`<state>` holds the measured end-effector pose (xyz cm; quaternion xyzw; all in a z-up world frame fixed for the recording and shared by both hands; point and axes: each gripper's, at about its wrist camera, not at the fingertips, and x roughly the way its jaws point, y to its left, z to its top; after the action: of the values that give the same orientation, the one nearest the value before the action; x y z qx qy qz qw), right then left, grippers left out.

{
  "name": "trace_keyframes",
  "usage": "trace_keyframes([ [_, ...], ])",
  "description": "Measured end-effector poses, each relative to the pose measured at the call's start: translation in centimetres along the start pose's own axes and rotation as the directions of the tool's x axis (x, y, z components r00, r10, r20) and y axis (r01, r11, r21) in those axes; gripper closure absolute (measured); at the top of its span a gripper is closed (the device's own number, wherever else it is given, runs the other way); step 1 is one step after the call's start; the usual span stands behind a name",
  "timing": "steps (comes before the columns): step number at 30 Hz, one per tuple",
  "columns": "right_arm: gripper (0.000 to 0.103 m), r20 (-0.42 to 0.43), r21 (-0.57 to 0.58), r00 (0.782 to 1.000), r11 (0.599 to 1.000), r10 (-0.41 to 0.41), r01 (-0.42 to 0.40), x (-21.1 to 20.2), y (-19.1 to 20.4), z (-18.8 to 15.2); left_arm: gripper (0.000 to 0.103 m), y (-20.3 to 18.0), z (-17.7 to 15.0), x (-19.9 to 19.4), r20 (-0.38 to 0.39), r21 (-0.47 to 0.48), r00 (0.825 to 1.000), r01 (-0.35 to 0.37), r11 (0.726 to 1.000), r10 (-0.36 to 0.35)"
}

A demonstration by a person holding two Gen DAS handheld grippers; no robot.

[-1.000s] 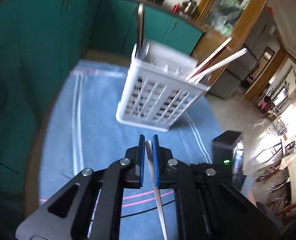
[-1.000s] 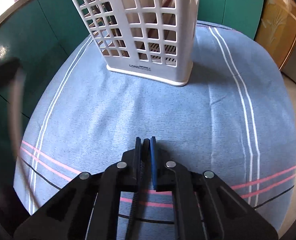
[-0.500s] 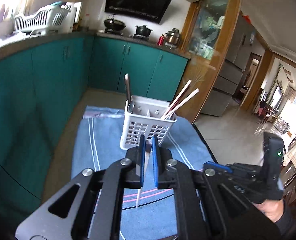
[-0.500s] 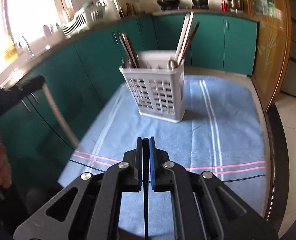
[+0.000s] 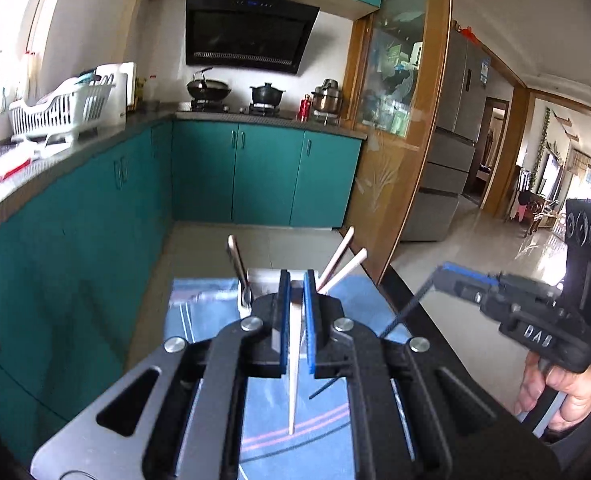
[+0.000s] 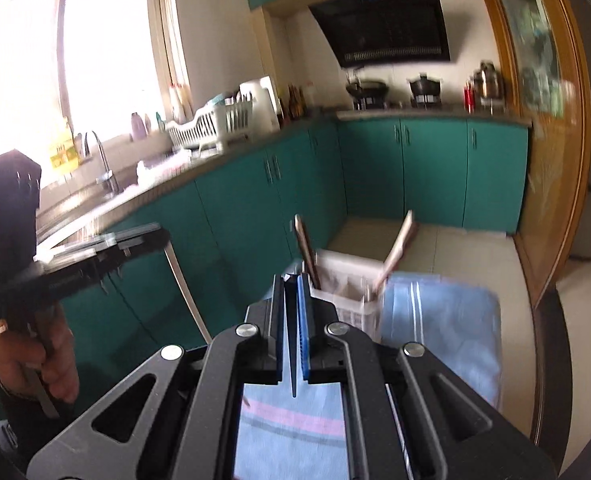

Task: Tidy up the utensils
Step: 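Lift both chopsticks over the white holder and open both tools to drop them in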

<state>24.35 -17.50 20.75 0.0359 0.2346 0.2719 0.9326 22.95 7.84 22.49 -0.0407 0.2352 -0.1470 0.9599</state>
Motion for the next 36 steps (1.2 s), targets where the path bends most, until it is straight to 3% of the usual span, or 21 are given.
trace_keyframes([
  [8, 0.097, 0.057, -0.053, 0.997, 0.998, -0.043, 0.046, 1.2, 0.1, 8.7, 0.097, -1.4, 7.6, 2.7, 0.005, 0.053, 1.000, -0.019, 0.998, 0.019],
  [18, 0.097, 0.098, -0.040, 0.990, 0.994, -0.099, 0.103, 4.3, -2.4, 13.6, 0.097, -0.4, 13.6, 8.7, 0.002, 0.026, 1.000, -0.024, 0.999, 0.024],
  [25, 0.097, 0.070, 0.004, 0.992, 0.994, -0.109, 0.109, 9.4, -4.5, 13.5, 0.097, 0.7, 13.3, 14.6, -0.040, 0.016, 0.998, -0.040, 0.999, 0.041],
  [36, 0.097, 0.007, 0.027, 0.992, 0.992, -0.126, 0.126, 16.6, -7.1, 9.5, 0.097, 3.9, 8.0, 21.9, -0.096, -0.050, 0.995, -0.045, 0.998, 0.040],
])
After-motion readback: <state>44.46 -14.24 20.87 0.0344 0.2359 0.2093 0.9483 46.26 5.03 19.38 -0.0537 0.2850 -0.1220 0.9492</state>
